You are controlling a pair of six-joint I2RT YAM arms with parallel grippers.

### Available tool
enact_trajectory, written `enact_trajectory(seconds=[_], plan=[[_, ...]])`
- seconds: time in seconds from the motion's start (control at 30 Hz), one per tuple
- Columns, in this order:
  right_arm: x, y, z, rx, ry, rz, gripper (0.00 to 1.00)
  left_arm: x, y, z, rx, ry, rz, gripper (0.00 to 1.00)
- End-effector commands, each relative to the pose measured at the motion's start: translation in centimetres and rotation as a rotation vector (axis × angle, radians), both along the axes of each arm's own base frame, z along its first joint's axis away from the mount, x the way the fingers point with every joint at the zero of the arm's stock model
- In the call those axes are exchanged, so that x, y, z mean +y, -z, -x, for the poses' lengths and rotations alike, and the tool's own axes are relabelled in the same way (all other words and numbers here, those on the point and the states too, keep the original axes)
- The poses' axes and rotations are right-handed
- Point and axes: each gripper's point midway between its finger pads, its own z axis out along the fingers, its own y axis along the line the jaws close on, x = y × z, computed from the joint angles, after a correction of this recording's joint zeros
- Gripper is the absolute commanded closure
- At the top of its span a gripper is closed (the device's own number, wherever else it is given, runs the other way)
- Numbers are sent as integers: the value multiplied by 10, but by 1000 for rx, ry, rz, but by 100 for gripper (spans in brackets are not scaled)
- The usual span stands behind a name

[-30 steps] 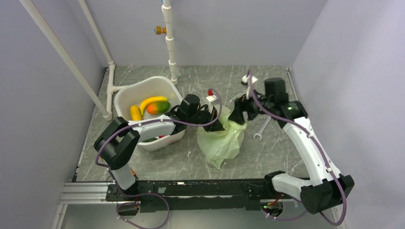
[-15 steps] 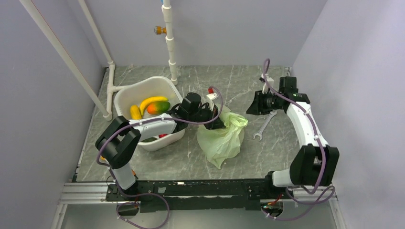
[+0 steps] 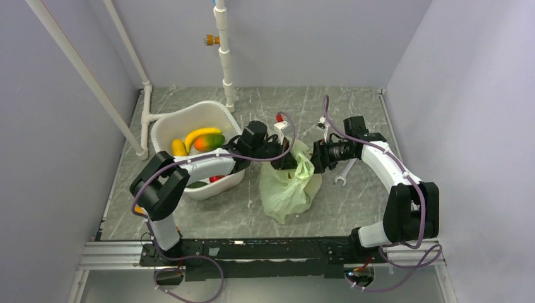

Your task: Place the fake fruits into the plastic bag and tie a complex knot

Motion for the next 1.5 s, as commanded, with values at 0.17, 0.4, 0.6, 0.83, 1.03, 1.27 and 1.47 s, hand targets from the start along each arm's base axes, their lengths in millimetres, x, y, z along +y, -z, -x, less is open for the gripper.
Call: enact_trajectory(seconds=[0.17, 0.4, 0.6, 0.83, 1.03, 1.27, 1.47], plan=[[30, -21, 13, -52, -86, -158, 34, -12, -42, 20, -33, 158, 147, 100], [48, -35, 12, -61, -134, -212, 29, -14, -55, 43, -26, 288, 241, 100], [37, -42, 23, -84, -150, -181, 21, -11, -49, 45, -13, 306, 234, 100], [-13, -61, 29, -117, -81, -92, 11, -6, -46, 43, -12, 294, 221, 100], [-31, -71, 26, -136, -8, -80, 30, -8, -46, 40, -14, 295, 223, 100], [-31, -67, -8, -130, 138, -150, 56, -11, -53, 41, -14, 304, 249, 100], [2, -59, 8, -82, 74, -179, 37, -15, -61, 42, -11, 310, 265, 100]])
